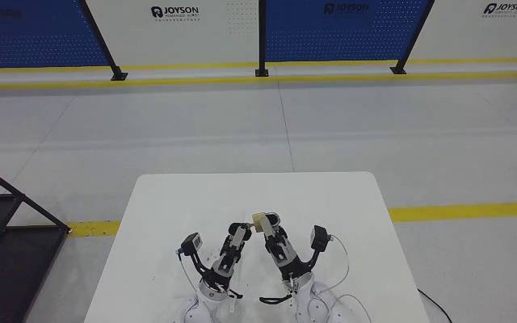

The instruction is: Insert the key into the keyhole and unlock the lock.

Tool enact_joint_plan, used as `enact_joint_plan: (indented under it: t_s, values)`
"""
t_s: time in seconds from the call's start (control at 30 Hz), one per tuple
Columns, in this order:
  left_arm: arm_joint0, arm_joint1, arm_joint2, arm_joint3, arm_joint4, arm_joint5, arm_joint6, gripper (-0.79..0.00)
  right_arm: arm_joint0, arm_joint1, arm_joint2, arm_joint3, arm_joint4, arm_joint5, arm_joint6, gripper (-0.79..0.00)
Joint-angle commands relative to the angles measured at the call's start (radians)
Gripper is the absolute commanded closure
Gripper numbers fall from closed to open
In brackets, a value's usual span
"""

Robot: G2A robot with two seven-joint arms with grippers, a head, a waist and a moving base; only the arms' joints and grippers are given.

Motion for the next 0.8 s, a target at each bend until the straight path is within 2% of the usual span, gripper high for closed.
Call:
enact_joint_plan:
  t_s: [0.0, 0.13, 0.57, 0.67, 0.7, 0.77]
  values:
    - [-0.001, 0.000, 0.001, 0.002, -0.001, 0.000, -0.003, -0.182, -0.002, 0.001, 0.003, -0.003, 0.001, 0.001, 0.008, 0.000]
    - [-0.003, -0.001, 0.000, 0.005, 0.005, 0.000, -0.003, -0.139, -0.006, 0.003, 0.007, -0.010, 0.003, 0.002, 0.022, 0.000]
    - [-0.002, -0.005, -0.006, 0.007, 0.026, 0.000, 0.013, -0.083, -0.012, 0.005, 0.013, -0.017, -0.009, 0.015, 0.044, 0.000]
    - [-0.002, -0.006, -0.008, 0.008, 0.028, 0.000, 0.014, -0.049, -0.011, 0.005, 0.012, -0.017, -0.012, 0.020, 0.048, 0.000]
    - [-0.002, -0.006, -0.008, 0.009, 0.029, 0.000, 0.014, -0.006, -0.011, 0.005, 0.012, -0.017, -0.012, 0.021, 0.048, 0.000]
    - [-0.003, -0.007, -0.010, 0.012, 0.033, 0.000, 0.014, 0.000, -0.011, 0.005, 0.011, -0.018, -0.013, 0.021, 0.049, 0.000]
